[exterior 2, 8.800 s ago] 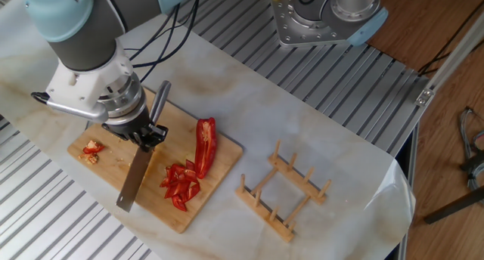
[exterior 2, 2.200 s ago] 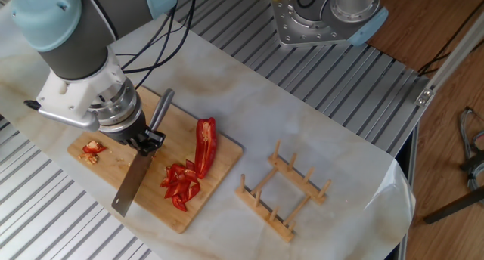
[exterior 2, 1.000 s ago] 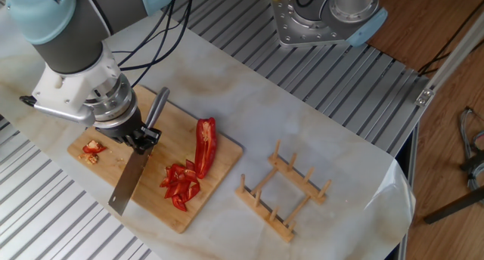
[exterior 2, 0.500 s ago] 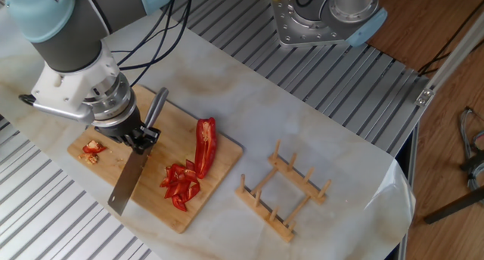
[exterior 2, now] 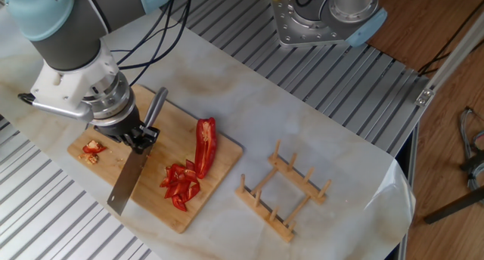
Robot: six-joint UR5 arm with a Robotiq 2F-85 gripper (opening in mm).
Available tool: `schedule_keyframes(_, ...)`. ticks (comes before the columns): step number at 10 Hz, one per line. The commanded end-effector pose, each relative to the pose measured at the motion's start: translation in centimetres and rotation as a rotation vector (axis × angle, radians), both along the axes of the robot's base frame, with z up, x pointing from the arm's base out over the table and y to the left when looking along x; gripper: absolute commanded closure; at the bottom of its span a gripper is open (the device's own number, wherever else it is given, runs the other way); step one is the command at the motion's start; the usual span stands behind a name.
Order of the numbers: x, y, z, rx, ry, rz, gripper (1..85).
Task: Chop the chili peppers
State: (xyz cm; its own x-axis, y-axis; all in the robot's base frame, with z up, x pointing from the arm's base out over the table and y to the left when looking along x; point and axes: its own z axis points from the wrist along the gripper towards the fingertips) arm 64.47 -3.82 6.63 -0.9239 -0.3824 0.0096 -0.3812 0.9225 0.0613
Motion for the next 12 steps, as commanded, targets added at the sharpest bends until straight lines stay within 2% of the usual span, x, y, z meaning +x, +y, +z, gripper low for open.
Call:
schedule_keyframes(1, 0.16, 0.11, 0.15, 0.008, -0.005, -0.004, 84.3)
schedule_keyframes(12, 0.24, -0.87, 0.05, -0.005, -0.009, 0.014, 84.3)
